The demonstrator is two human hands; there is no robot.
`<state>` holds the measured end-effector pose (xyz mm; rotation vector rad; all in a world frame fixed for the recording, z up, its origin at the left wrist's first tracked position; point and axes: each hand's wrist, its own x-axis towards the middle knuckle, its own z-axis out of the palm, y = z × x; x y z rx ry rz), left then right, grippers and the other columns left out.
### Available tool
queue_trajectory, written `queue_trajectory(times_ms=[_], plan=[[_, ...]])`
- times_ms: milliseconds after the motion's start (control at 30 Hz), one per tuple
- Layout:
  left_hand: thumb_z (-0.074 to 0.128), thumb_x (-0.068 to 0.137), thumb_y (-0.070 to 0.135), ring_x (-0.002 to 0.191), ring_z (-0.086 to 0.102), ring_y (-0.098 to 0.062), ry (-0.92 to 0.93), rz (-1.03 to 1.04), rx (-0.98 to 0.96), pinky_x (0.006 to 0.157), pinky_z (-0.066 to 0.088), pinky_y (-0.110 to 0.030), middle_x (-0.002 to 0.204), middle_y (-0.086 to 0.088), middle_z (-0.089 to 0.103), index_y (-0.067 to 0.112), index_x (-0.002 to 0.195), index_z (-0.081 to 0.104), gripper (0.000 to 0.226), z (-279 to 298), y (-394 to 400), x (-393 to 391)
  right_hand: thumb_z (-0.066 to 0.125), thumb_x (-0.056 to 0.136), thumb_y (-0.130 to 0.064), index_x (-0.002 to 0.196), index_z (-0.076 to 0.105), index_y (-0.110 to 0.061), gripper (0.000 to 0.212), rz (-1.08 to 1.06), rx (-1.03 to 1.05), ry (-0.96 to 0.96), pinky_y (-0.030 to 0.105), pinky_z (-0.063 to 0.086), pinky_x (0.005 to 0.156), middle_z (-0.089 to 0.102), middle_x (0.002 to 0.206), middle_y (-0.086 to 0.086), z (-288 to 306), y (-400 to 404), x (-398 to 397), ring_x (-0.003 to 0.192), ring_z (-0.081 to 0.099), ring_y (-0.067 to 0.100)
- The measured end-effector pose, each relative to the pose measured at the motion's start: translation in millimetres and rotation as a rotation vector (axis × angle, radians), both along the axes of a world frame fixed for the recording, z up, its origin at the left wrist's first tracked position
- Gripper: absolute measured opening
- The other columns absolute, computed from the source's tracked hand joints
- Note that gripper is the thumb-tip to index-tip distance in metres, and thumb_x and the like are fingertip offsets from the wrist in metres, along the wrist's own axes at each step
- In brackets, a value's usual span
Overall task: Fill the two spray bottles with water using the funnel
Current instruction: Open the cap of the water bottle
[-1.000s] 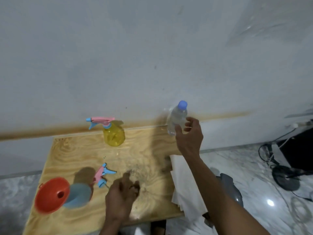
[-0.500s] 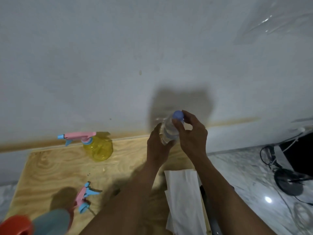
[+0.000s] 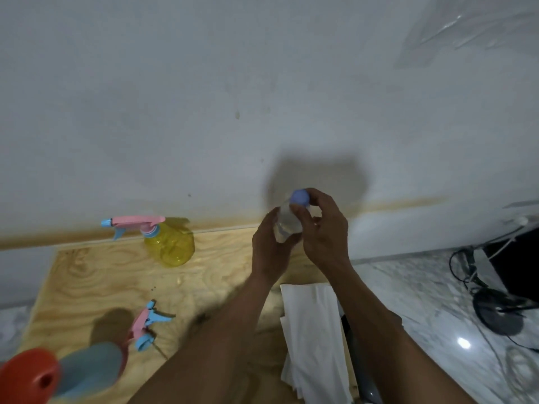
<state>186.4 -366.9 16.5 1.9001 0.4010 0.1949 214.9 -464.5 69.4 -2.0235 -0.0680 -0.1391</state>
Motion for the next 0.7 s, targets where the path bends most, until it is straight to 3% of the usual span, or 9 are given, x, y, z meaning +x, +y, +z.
queue_trajectory(times_ms=[100,167,333,500,700], plan=[[0.078,0.076,0.021,0.100,0.066,-0.015,0.033,0.027,-0.024,0.086,0.056,-0.030,0.118,0.008,0.067,0.025,0.130,0.054,0.059,5.1,0.0,-15.8,0.067,0.093,-0.027,0.120,0.062,-0.020,0.028,0.028,-0.016,-0.039,0.036,0.052,0.089,0.065,0.114,-0.006,8.3,4.2,-11.7,0.104,0.060,0.013],[0.075,0.074,0.024,0.102,0.067,-0.015,0.016,0.067,-0.051,0.088,0.056,-0.041,0.119,0.011,0.067,0.029,0.128,0.054,0.059,14.1,7.9,-40.4,0.067,0.092,-0.025,0.118,0.062,-0.018,0.028,0.055,-0.029,-0.078,0.033,0.051,0.087,0.065,0.112,-0.004,19.8,14.3,-33.7,0.101,0.060,0.014],[0.074,0.073,0.025,0.114,0.061,-0.004,-0.084,0.075,-0.068,0.093,0.054,-0.041,0.124,0.014,0.065,0.027,0.130,0.056,0.059,34.9,43.1,-114.3,0.068,0.089,-0.026,0.114,0.062,-0.021,0.026,0.097,0.055,-0.098,0.035,0.052,0.085,0.066,0.110,-0.005,34.6,43.1,-99.0,0.101,0.061,0.013],[0.071,0.082,0.041,0.126,0.056,-0.011,-0.057,0.085,-0.074,0.097,0.052,-0.049,0.135,0.008,0.060,0.026,0.140,0.049,0.064,27.8,79.2,-192.1,0.065,0.089,-0.034,0.113,0.061,-0.025,0.026,0.173,0.061,-0.033,0.040,0.053,0.085,0.065,0.110,-0.009,27.3,72.9,-168.9,0.103,0.061,0.010],[0.077,0.071,0.024,0.119,0.060,-0.009,0.073,0.100,-0.064,0.095,0.053,-0.043,0.131,0.009,0.062,0.027,0.138,0.050,0.072,7.0,102.2,-248.8,0.065,0.087,-0.036,0.114,0.063,-0.022,0.031,0.205,0.001,0.034,0.037,0.053,0.086,0.065,0.108,-0.008,14.2,94.8,-227.4,0.098,0.061,0.008]])
